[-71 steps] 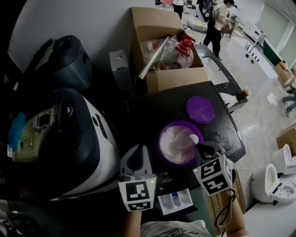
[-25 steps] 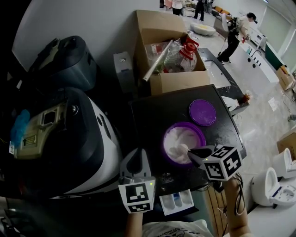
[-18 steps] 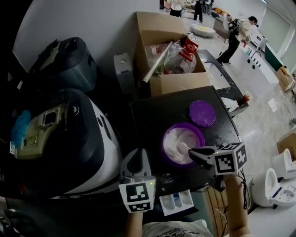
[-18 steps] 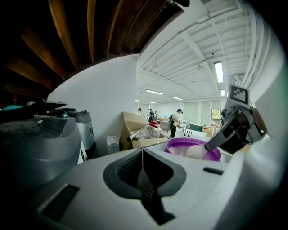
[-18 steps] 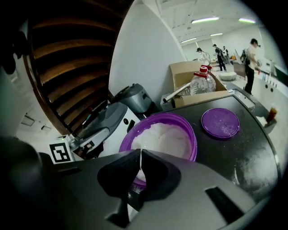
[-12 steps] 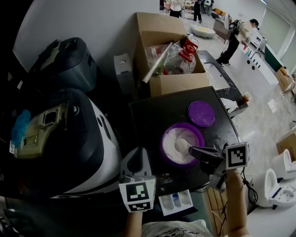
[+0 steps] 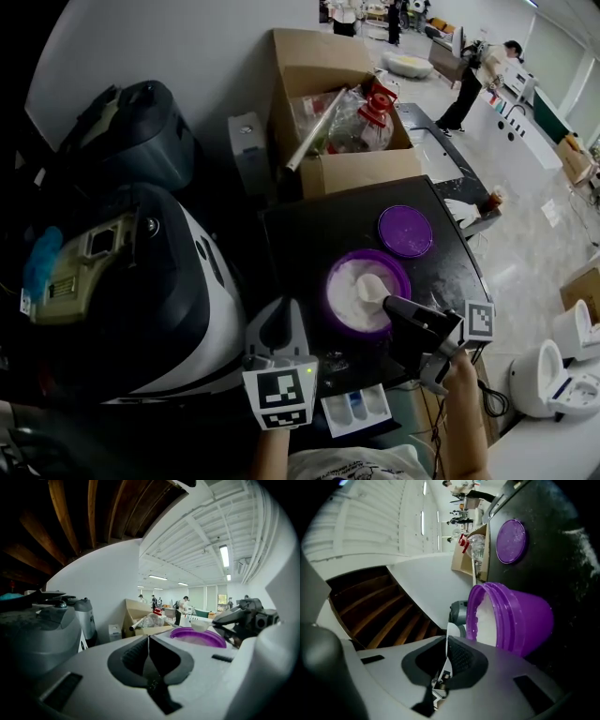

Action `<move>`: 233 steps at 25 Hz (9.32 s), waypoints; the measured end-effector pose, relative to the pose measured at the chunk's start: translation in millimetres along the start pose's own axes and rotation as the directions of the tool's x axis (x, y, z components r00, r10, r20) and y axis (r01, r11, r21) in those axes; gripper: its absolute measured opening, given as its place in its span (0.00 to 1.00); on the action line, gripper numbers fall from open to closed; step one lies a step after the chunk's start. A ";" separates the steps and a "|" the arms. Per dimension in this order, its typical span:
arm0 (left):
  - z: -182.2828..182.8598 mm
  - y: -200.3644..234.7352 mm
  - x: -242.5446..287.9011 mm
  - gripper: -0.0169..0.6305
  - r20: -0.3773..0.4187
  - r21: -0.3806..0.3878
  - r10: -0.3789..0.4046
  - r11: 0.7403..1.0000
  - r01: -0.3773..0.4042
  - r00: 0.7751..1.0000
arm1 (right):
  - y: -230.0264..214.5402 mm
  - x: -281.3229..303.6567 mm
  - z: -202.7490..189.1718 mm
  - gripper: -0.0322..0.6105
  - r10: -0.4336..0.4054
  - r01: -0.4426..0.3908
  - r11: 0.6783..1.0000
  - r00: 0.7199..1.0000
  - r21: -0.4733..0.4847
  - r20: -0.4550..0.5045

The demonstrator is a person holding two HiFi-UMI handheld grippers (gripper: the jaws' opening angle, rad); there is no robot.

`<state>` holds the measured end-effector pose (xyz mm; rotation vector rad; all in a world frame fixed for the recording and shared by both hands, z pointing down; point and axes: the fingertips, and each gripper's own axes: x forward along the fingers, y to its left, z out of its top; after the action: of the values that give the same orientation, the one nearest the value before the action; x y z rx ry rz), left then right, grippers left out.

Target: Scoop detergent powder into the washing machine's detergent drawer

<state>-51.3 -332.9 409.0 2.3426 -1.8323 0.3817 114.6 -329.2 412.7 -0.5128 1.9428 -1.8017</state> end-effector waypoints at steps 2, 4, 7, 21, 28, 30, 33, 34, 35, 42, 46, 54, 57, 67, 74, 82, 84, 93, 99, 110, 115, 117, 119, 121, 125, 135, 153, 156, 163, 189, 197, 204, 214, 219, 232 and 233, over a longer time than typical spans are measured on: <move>-0.6 -0.8 -0.2 0.04 0.000 0.001 -0.005 1.000 0.005 1.000 | -0.5 0.1 -2.9 0.08 0.034 -0.035 0.998 0.999 0.048 0.029; -1.0 -1.0 0.0 0.04 0.000 0.003 -0.010 1.000 0.010 1.000 | -2.1 -0.9 -3.4 0.08 0.063 -0.069 0.993 0.996 0.094 0.058; -1.2 -0.6 0.0 0.04 0.000 0.007 -0.017 1.000 0.017 1.000 | -0.9 -1.8 -3.0 0.08 0.097 -0.107 0.987 0.991 0.122 0.087; -5.4 -2.2 -3.2 0.04 0.004 0.040 -0.078 0.996 0.077 0.997 | -6.8 -32.3 -10.7 0.08 0.073 -0.074 0.997 0.983 0.000 0.170; -10.5 -6.4 -23.8 0.04 0.009 0.048 -0.077 0.996 0.076 0.997 | 17.0 -43.9 -23.7 0.08 0.090 -0.086 0.996 0.975 -0.029 0.204; -12.4 -10.9 -30.8 0.04 0.007 0.050 -0.074 0.996 0.074 0.997 | 16.3 -53.6 -28.3 0.08 0.084 -0.078 0.996 0.974 -0.036 0.211; -14.3 -19.6 -43.1 0.04 0.006 0.049 -0.071 0.996 0.071 0.997 | 15.4 -66.5 -38.4 0.08 0.068 -0.060 0.997 0.975 -0.044 0.210; -14.9 -22.9 -47.6 0.04 0.007 0.049 -0.071 0.996 0.071 0.997 | 15.7 -70.4 -43.0 0.08 0.062 -0.053 0.997 0.976 -0.049 0.208; -15.7 -26.3 -52.2 0.04 0.008 0.051 -0.072 0.996 0.072 0.997 | 16.5 -74.0 -47.9 0.08 0.057 -0.047 0.997 0.977 -0.056 0.206; -26.0 -49.3 -88.0 0.04 0.007 0.062 -0.075 0.995 0.075 0.997 | 19.5 -96.1 -84.2 0.08 0.037 -0.020 0.995 0.983 -0.095 0.181; -30.2 -55.7 -109.5 0.04 0.009 0.064 -0.063 0.996 0.062 0.998 | 16.8 -105.3 -105.2 0.08 0.026 -0.009 0.995 0.984 -0.095 0.177; -42.3 -64.0 -145.7 0.04 0.008 0.069 -0.028 0.997 0.027 1.000 | 0.9 -115.4 -145.9 0.08 -0.007 0.024 0.995 0.985 -0.098 0.171; -46.5 -64.5 -155.9 0.04 0.007 0.069 -0.011 0.998 0.010 1.000 | -0.2 -116.9 -158.0 0.08 0.007 0.009 0.995 0.986 -0.096 0.165; -60.1 -64.1 -179.1 0.04 -0.004 0.065 0.031 0.997 -0.030 1.000 | -13.9 -125.7 -182.4 0.08 -0.049 0.068 0.988 0.989 -0.140 0.138; -69.1 -62.9 -189.7 0.04 -0.019 0.061 0.052 0.997 -0.050 0.998 | -32.1 -128.8 -195.1 0.08 -0.120 0.140 0.973 0.986 -0.181 0.120; -81.1 -55.1 -192.0 0.04 -0.055 0.055 0.073 0.996 -0.070 0.996 | -60.1 -131.1 -199.6 0.08 -0.283 0.304 0.910 0.952 -0.281 0.115; -83.0 -54.1 -191.1 0.04 -0.063 0.053 0.073 0.996 -0.070 0.995 | -66.1 -131.3 -202.1 0.08 -0.323 0.344 0.895 0.939 -0.283 0.118; -96.8 -49.7 -185.2 0.04 -0.098 0.049 0.057 0.997 -0.052 0.994 | -94.7 -126.3 -208.0 0.08 -0.413 0.423 0.831 0.904 -0.361 0.108; -103.2 -45.5 -181.0 0.04 -0.114 0.047 0.049 0.998 -0.044 0.992 | -108.6 -123.6 -209.9 0.08 -0.500 0.494 0.743 0.858 -0.452 0.117; -107.5 -36.3 -175.0 0.04 -0.120 0.030 0.044 0.999 -0.040 0.992 | -127.8 -111.2 -215.6 0.08 -0.655 0.545 0.466 0.742 -0.697 0.142; -107.5 -32.8 -175.0 0.04 -0.119 0.026 0.046 0.999 -0.044 0.992 | -134.8 -102.5 -220.7 0.08 -0.708 0.514 0.311 0.686 -0.800 0.165; -108.4 -30.7 -175.5 0.04 -0.121 0.023 0.048 0.999 -0.046 0.991 | -136.9 -98.8 -222.8 0.08 -0.725 0.493 0.248 0.665 -0.834 0.178; -110.1 -28.2 -176.3 0.04 -0.123 0.020 0.051 0.999 -0.049 0.991 | -140.2 -95.7 -225.2 0.08 -0.740 0.470 0.184 0.644 -0.863 0.193; -112.3 -25.5 -177.2 0.04 -0.125 0.017 0.055 0.998 -0.053 0.991 | -144.1 -93.3 -226.8 0.08 -0.752 0.444 0.113 0.623 -0.889 0.215; -116.0 -19.0 -179.1 0.04 -0.129 0.010 0.062 0.998 -0.062 0.990 | -152.4 -88.6 -232.5 0.08 -0.775 0.361 -0.046 0.576 -0.931 0.261; -122.1 -7.7 -183.5 0.04 -0.136 -0.003 0.067 0.998 -0.068 0.989 | -168.0 -80.7 -242.0 0.08 -0.779 0.055 -0.459 0.455 -0.887 0.431; -127.8 5.6 -192.2 0.04 -0.138 -0.020 0.087 0.996 -0.090 0.987 | -176.5 -81.9 -249.2 0.08 -0.797 0.070 -0.434 0.435 -0.898 0.419; -124.7 4.7 -192.2 0.04 -0.134 -0.018 0.088 0.996 -0.091 0.987 | -165.3 -83.1 -245.1 0.08 -0.792 0.162 -0.359 0.468 -0.919 0.391; -106.7 -0.4 -190.1 0.04 -0.102 -0.012 0.087 0.996 -0.088 0.991 | -115.5 -82.8 -224.7 0.08 -0.712 0.365 -0.230 0.570 -0.902 0.412; -9.6 -5.3 -196.8 0.04 0.105 0.037 0.095 0.994 -0.099 0.990 | 62.3 -66.5 -157.3 0.08 -0.291 0.634 -0.134 0.709 -0.761 0.642; 9.3 -7.9 -200.4 0.04 0.150 0.043 0.088 0.995 -0.095 0.985 | 83.7 -72.9 -149.2 0.08 -0.237 0.671 -0.106 0.700 -0.734 0.674; 18.2 -10.5 -202.7 0.04 0.173 0.045 0.085 0.995 -0.094 0.981 | 91.3 -81.4 -144.7 0.08 -0.214 0.687 -0.092 0.693 -0.721 0.688; 22.6 -13.3 -204.5 0.04 0.182 0.045 0.079 0.995 -0.089 0.980 | 95.2 -87.9 -142.4 0.08 -0.209 0.700 -0.089 0.683 -0.709 0.700; 23.2 -14.4 -205.4 0.04 0.182 0.043 0.079 0.995 -0.088 0.980 | 97.4 -89.1 -144.1 0.08 -0.204 0.700 -0.087 0.684 -0.709 0.700; 22.3 -16.3 -206.0 0.04 0.182 0.046 0.070 0.996 -0.080 0.981 | 95.1 -90.7 -146.4 0.08 -0.210 0.699 -0.090 0.683 -0.709 0.700; 22.4 -16.8 -205.8 0.04 0.182 0.046 0.070 0.996 -0.079 0.981 | 94.8 -91.2 -146.1 0.08 -0.211 0.700 -0.089 0.683 -0.709 0.700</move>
<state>-78.8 -142.9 329.6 2.4203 -2.0186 0.2362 112.9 -149.7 332.4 -2.0849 2.5456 -0.0288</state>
